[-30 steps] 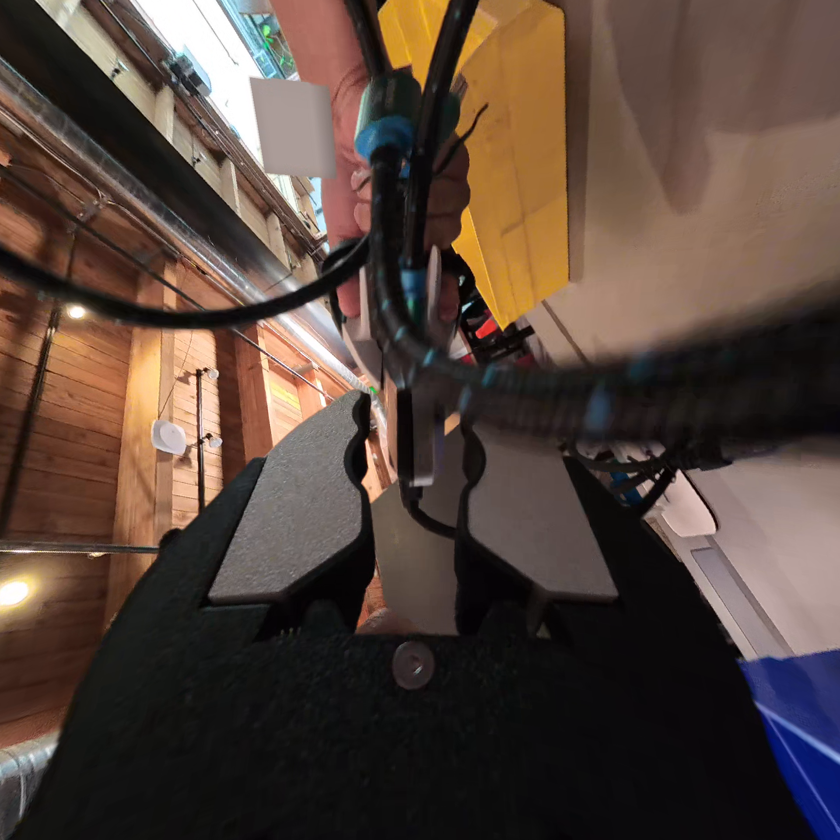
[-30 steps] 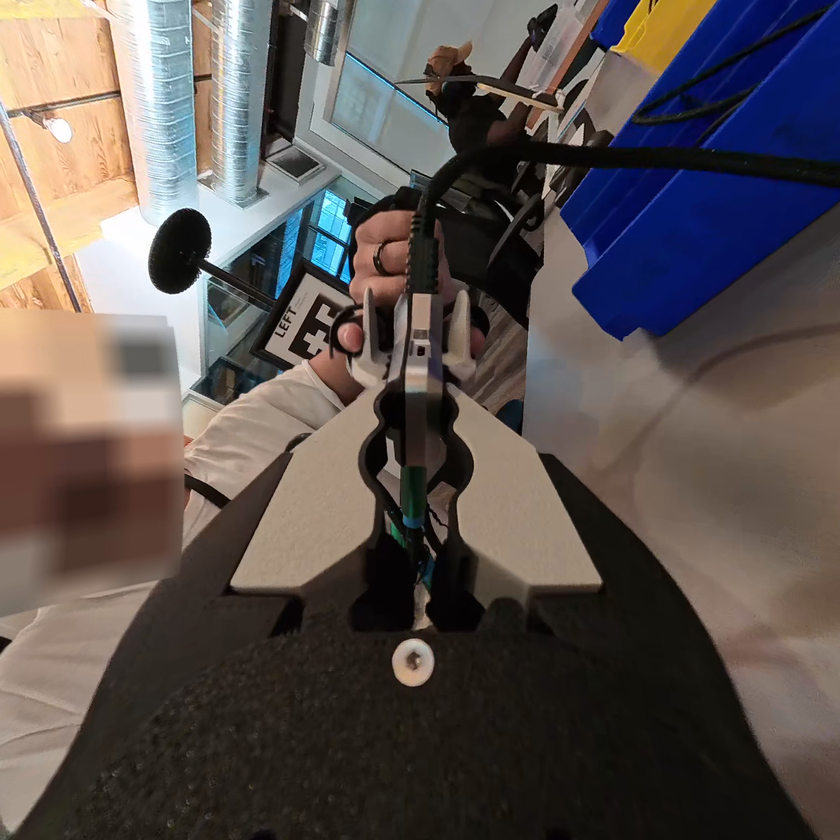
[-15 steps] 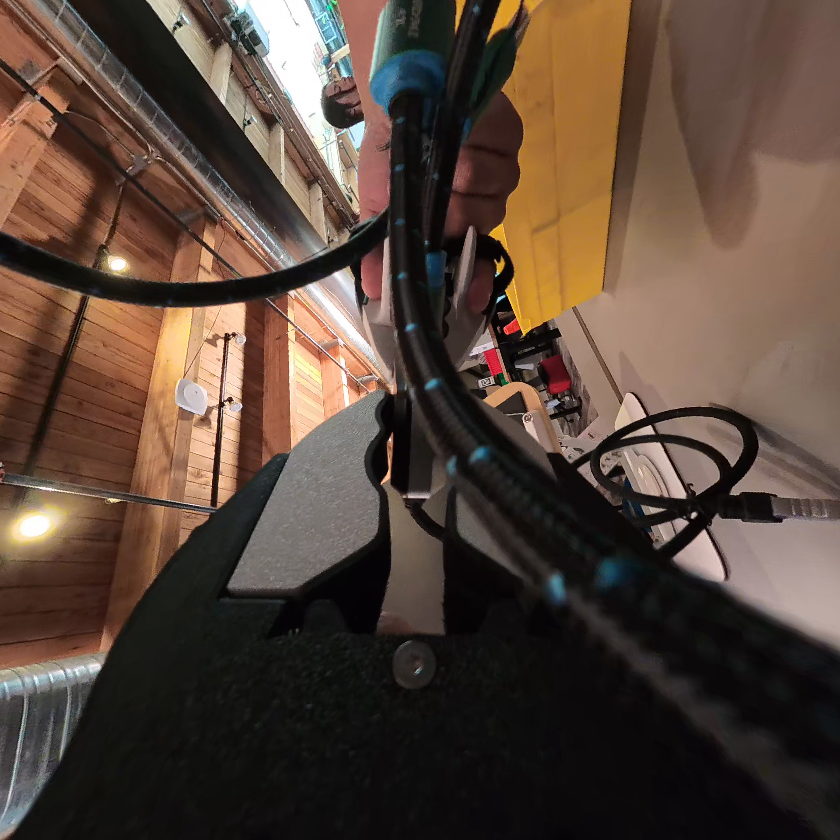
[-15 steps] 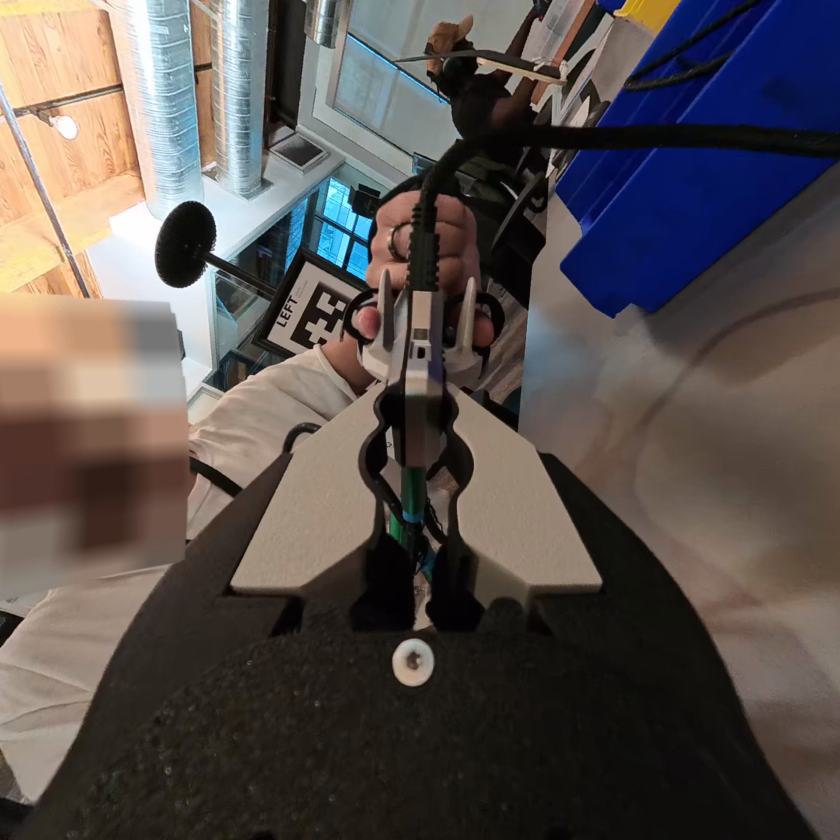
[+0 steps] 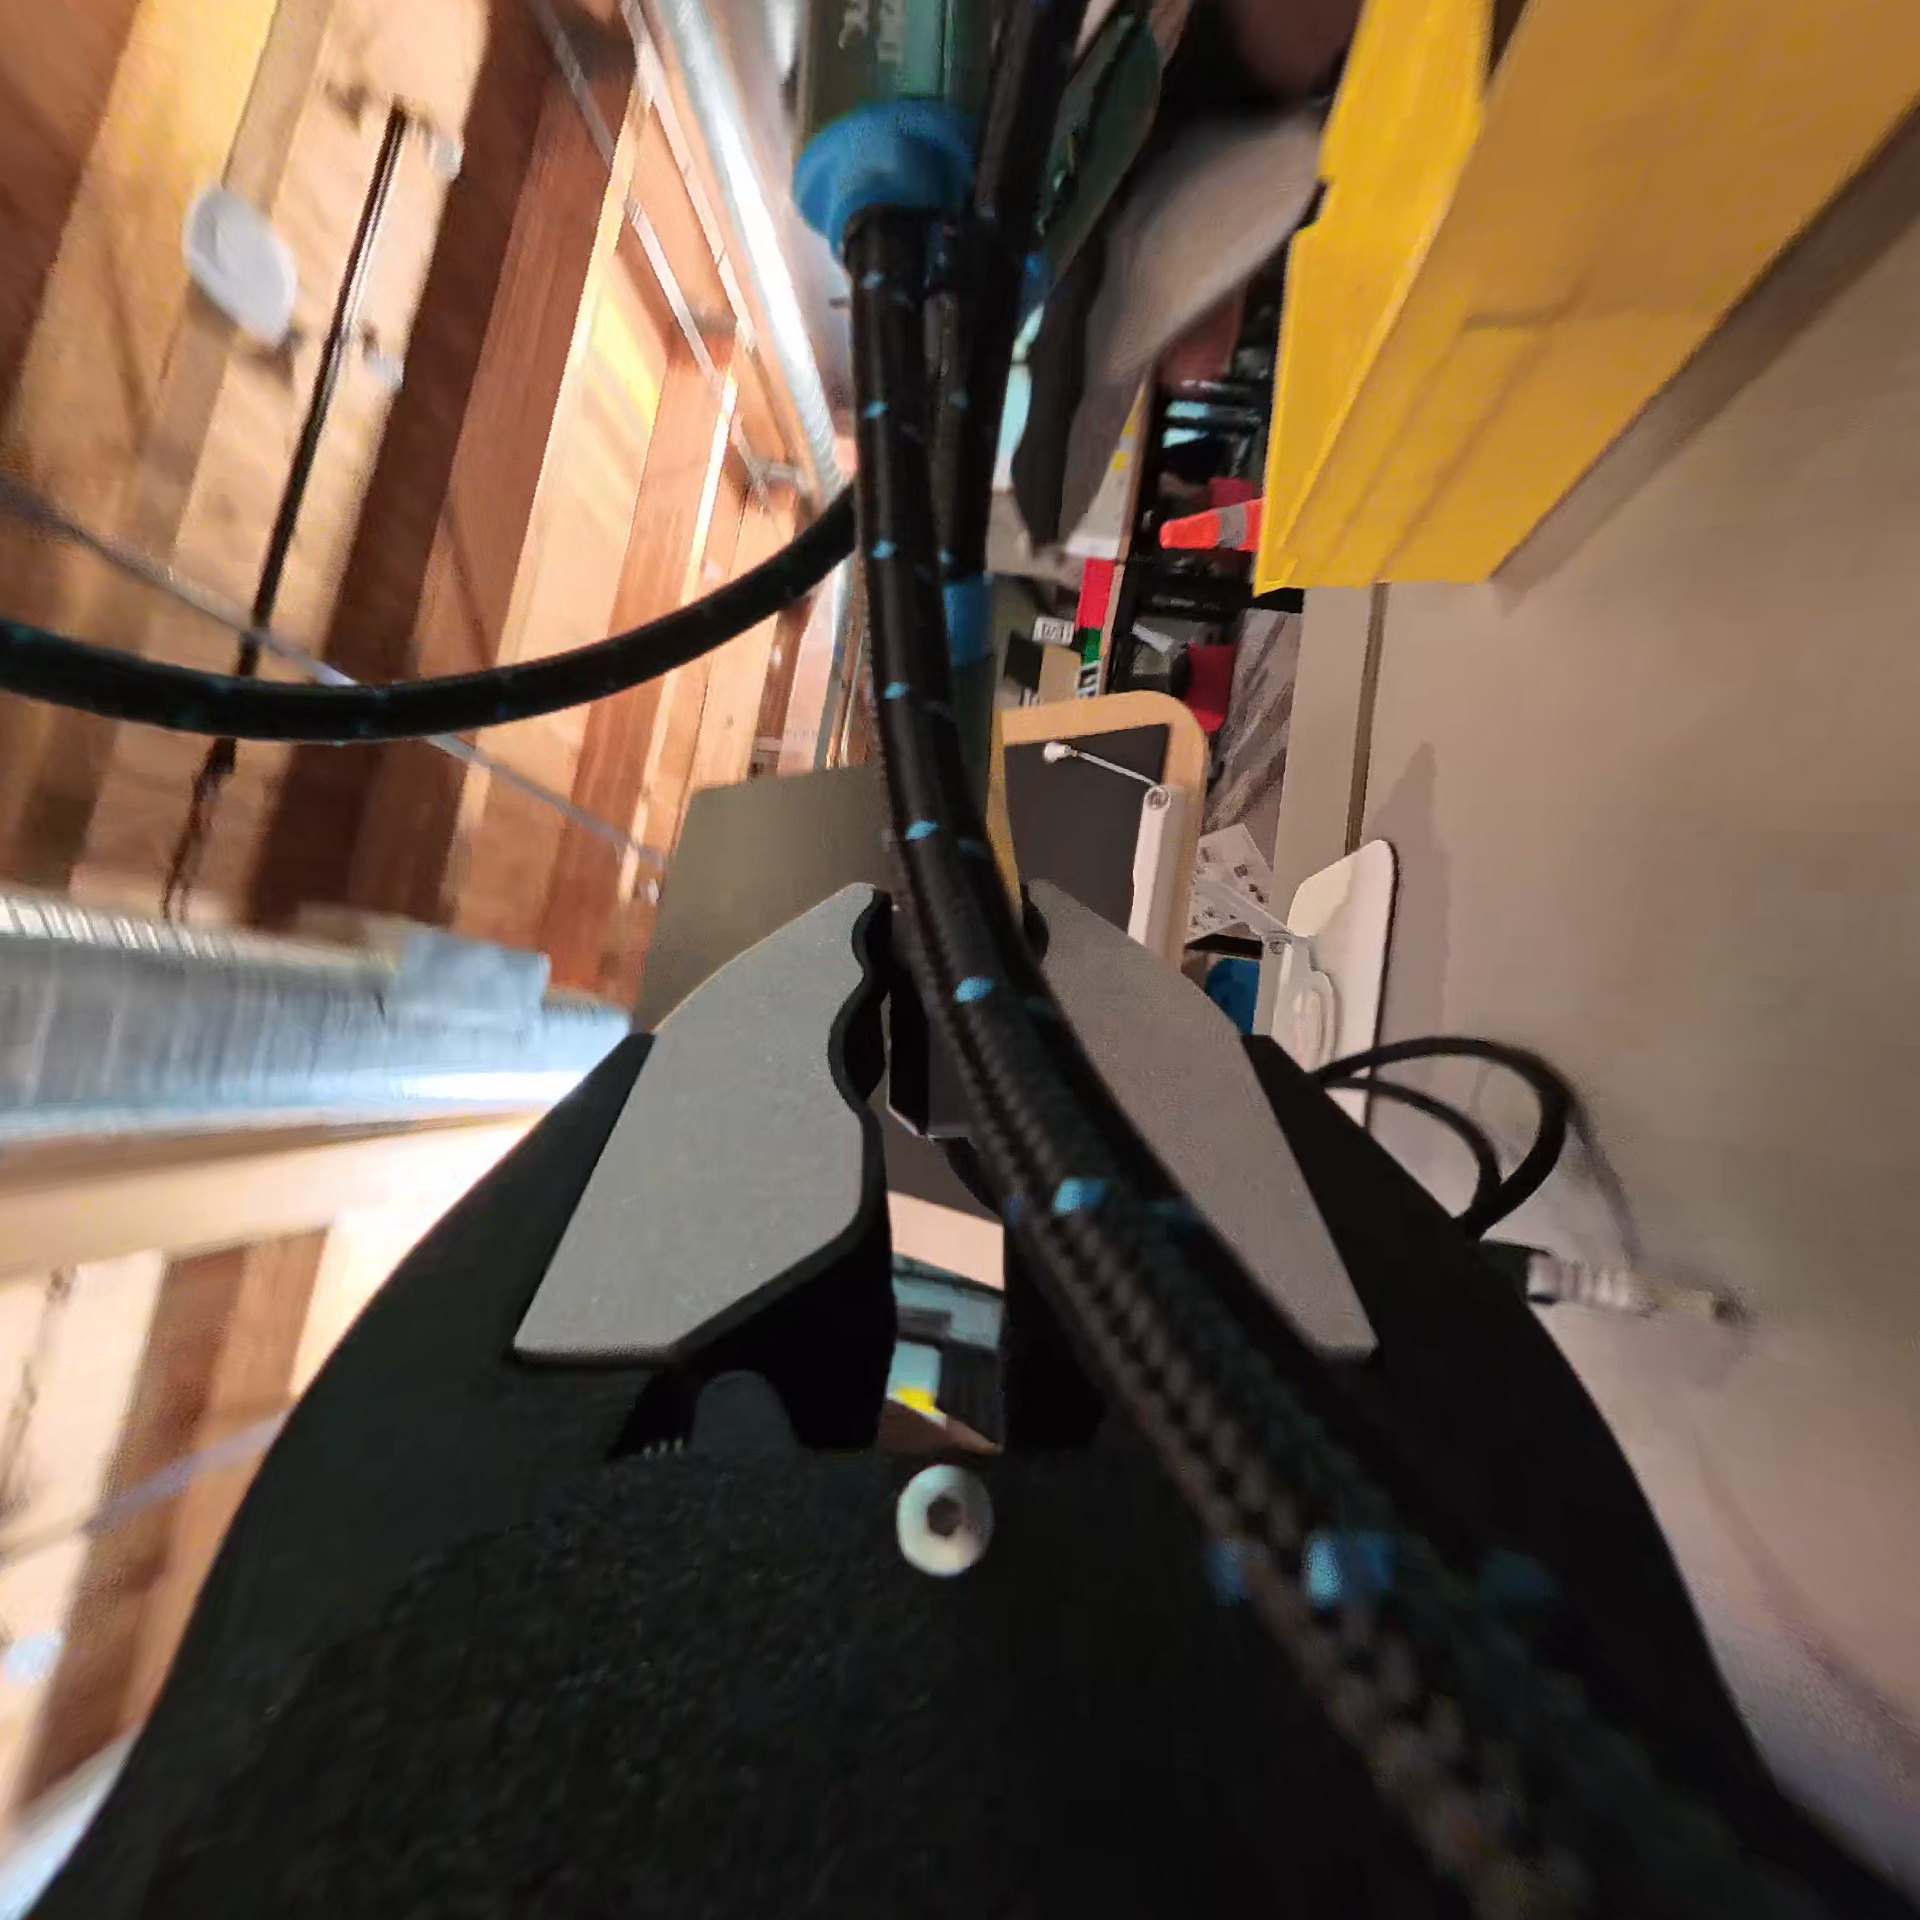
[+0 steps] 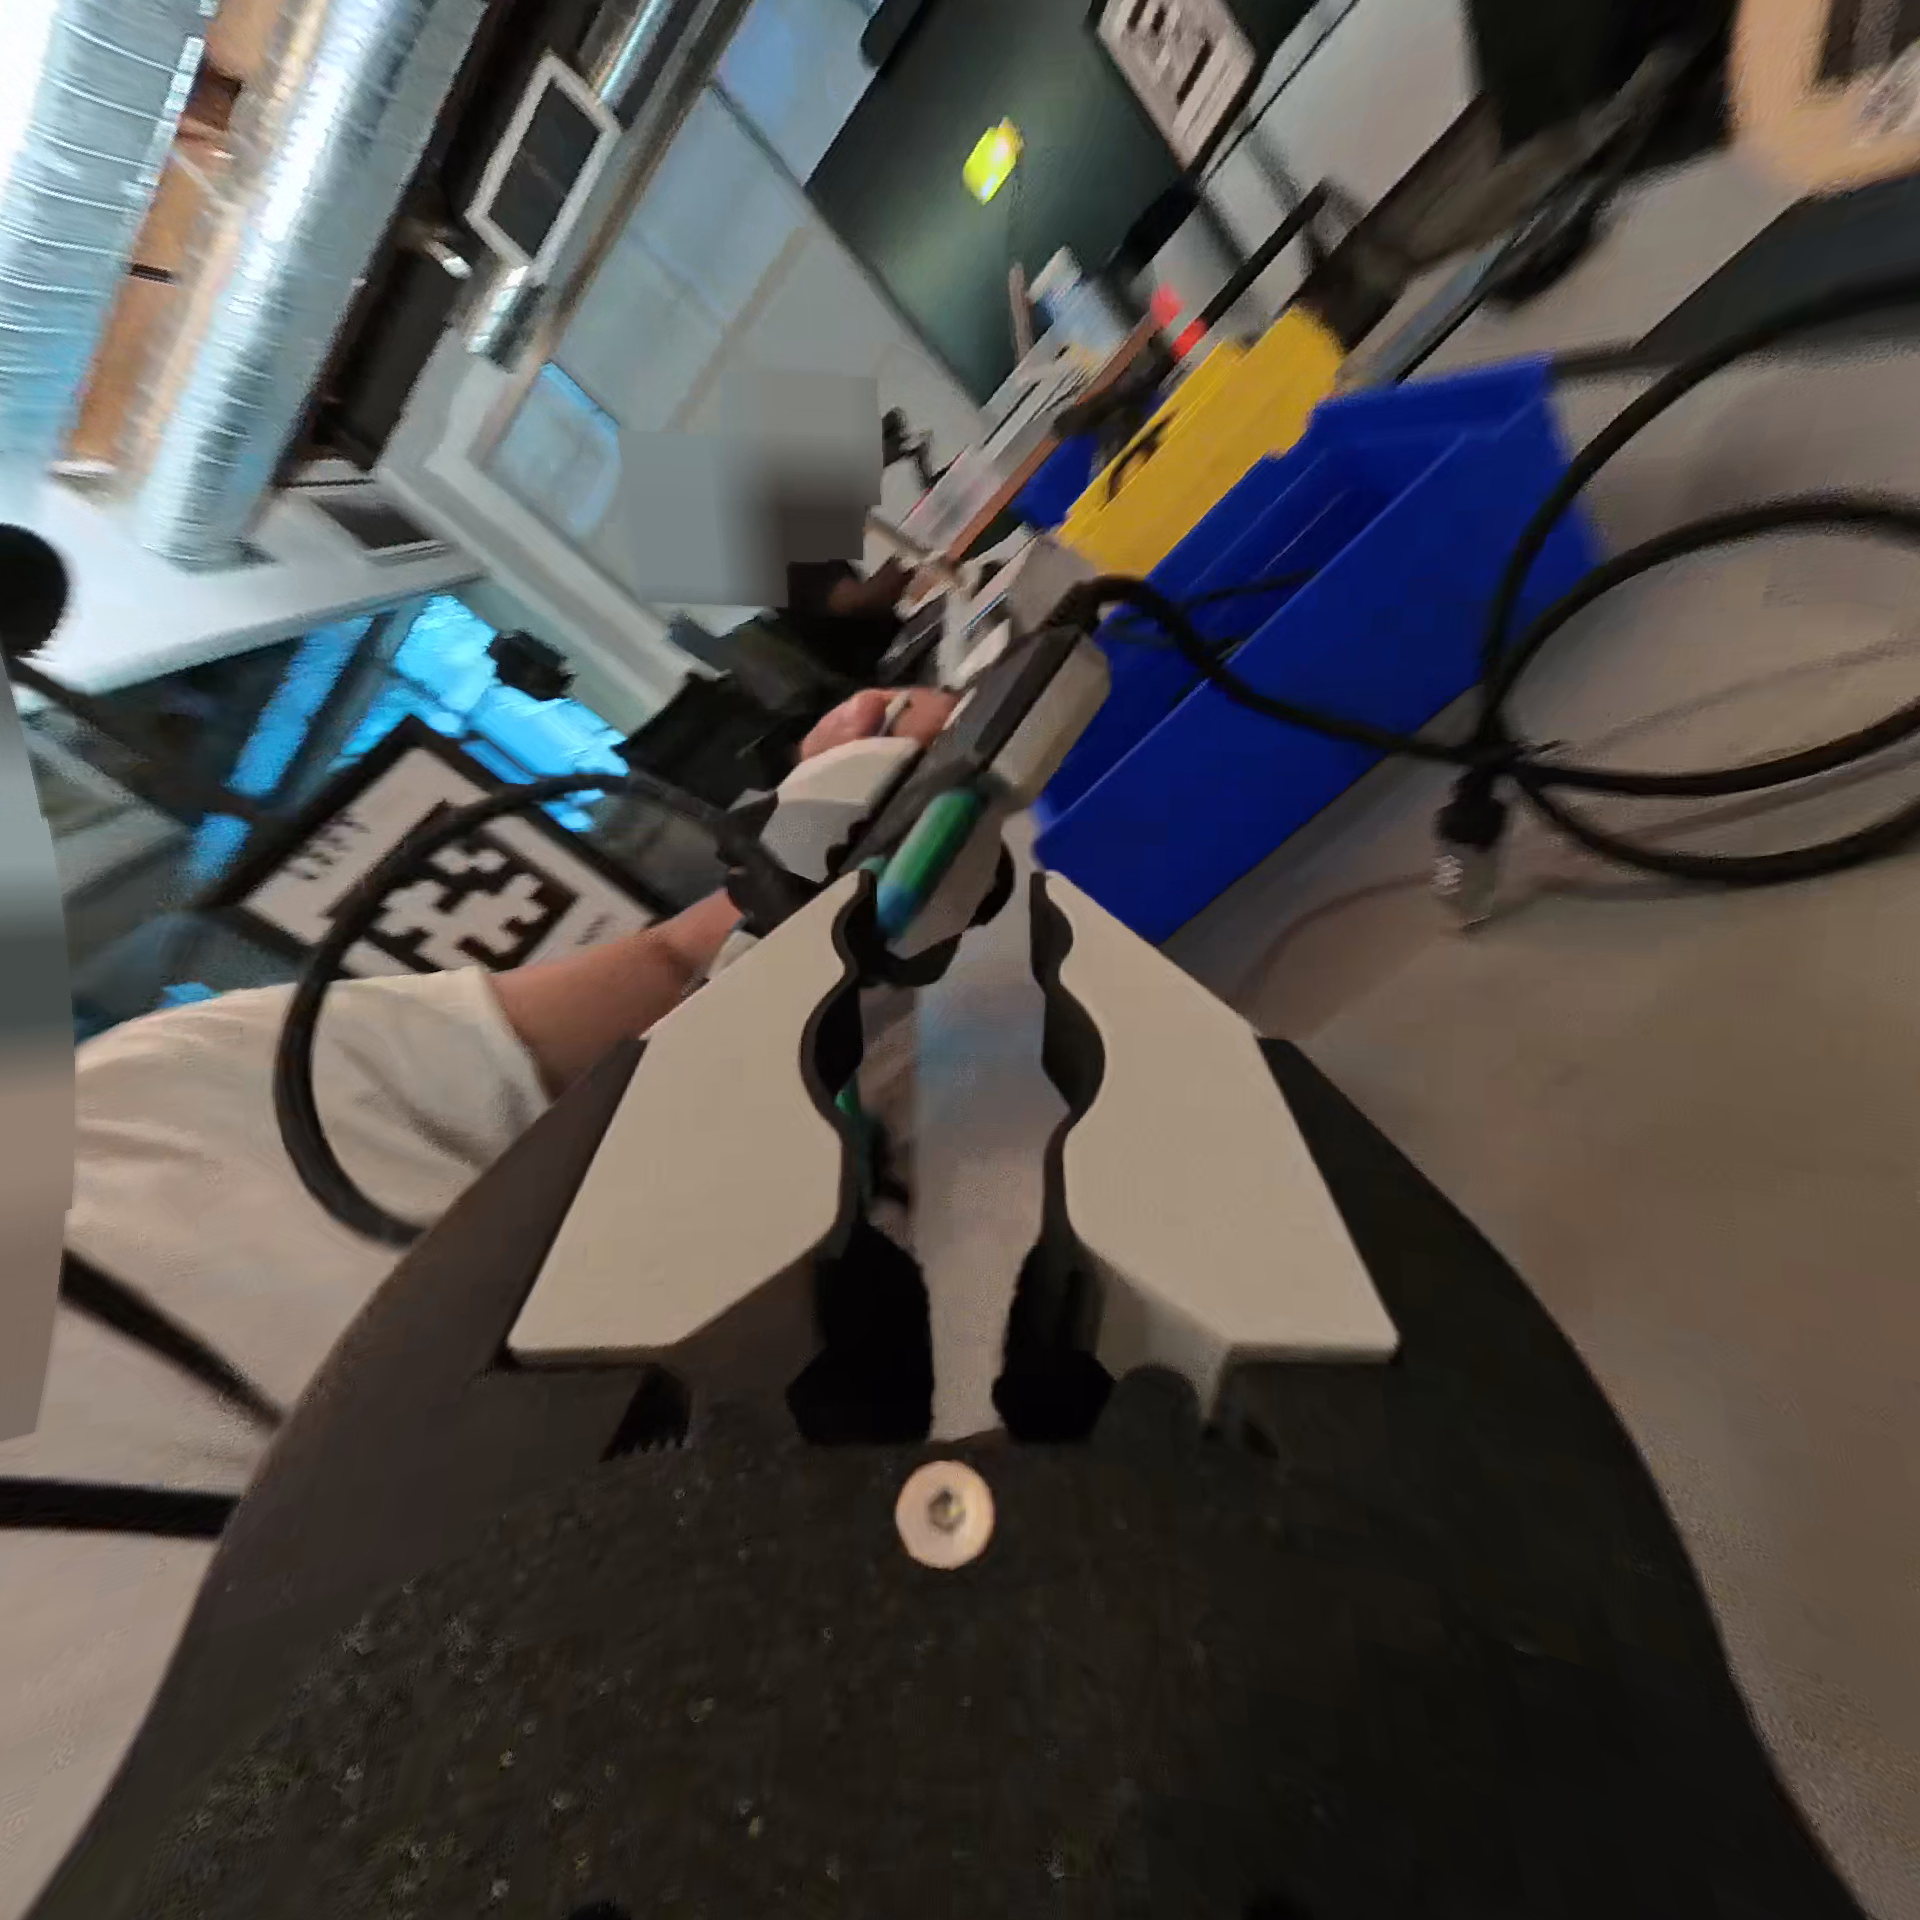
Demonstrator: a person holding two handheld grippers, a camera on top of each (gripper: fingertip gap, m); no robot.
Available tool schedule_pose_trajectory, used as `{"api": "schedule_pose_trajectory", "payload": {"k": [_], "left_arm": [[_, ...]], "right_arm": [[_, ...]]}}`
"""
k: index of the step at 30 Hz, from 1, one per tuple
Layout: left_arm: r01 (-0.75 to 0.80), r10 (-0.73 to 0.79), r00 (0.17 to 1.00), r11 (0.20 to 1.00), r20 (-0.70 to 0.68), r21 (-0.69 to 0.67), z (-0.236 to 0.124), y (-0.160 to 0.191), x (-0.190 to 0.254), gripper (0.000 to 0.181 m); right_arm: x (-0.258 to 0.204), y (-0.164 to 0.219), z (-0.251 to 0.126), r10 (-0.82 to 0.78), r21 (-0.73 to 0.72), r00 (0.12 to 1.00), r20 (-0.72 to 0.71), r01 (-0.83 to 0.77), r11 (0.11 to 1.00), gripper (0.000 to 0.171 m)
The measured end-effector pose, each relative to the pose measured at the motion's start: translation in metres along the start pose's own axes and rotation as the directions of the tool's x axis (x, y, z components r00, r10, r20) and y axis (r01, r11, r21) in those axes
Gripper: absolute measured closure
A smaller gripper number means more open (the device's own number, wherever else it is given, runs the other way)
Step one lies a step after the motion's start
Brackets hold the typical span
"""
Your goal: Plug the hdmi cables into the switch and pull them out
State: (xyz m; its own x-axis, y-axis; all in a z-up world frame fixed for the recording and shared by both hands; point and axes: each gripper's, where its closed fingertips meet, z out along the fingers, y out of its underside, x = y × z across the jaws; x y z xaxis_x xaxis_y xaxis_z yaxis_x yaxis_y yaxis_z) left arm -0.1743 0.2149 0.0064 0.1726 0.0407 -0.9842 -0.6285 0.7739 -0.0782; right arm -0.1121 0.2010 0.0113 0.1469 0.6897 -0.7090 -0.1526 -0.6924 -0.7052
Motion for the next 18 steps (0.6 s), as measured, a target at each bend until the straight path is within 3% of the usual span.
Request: {"api": "schedule_pose_trajectory", "payload": {"k": [2, 5, 9, 12, 13, 16, 18], "left_arm": [[0.142, -0.139, 0.989, 0.989, 0.047, -0.053, 0.001, 0.005, 0.0, 0.16], [0.299, -0.294, 0.953, 0.95, 0.075, -0.085, 0.007, 0.003, 0.014, 0.16], [0.311, -0.307, 0.95, 0.946, 0.055, -0.089, 0.015, -0.013, 0.04, 0.161], [0.347, -0.341, 0.937, 0.934, 0.077, -0.082, 0.018, -0.021, 0.044, 0.16], [0.363, -0.358, 0.931, 0.928, 0.071, -0.082, 0.02, -0.021, 0.047, 0.16], [0.355, -0.352, 0.935, 0.933, 0.049, -0.066, 0.022, -0.021, 0.06, 0.161], [0.357, -0.356, 0.934, 0.933, 0.035, -0.045, 0.021, -0.025, 0.07, 0.161]], "right_arm": [[-0.008, -0.004, -0.025, -0.141, 0.1, 0.979, -0.145, 0.156, 0.983, 0.142], [-0.011, 0.01, -0.054, -0.284, 0.182, 0.871, -0.4, 0.38, 0.907, 0.143], [0.002, 0.059, -0.049, -0.446, 0.06, 0.679, -0.583, 0.583, 0.81, 0.143], [0.007, 0.073, -0.043, -0.514, -0.034, 0.543, -0.664, 0.666, 0.745, 0.143], [0.007, 0.077, -0.04, -0.523, -0.055, 0.524, -0.673, 0.669, 0.741, 0.144], [0.017, 0.106, -0.009, -0.518, -0.113, 0.634, -0.575, 0.565, 0.817, 0.143], [0.016, 0.095, -0.001, -0.501, -0.044, 0.621, -0.603, 0.601, 0.798, 0.142]]}}
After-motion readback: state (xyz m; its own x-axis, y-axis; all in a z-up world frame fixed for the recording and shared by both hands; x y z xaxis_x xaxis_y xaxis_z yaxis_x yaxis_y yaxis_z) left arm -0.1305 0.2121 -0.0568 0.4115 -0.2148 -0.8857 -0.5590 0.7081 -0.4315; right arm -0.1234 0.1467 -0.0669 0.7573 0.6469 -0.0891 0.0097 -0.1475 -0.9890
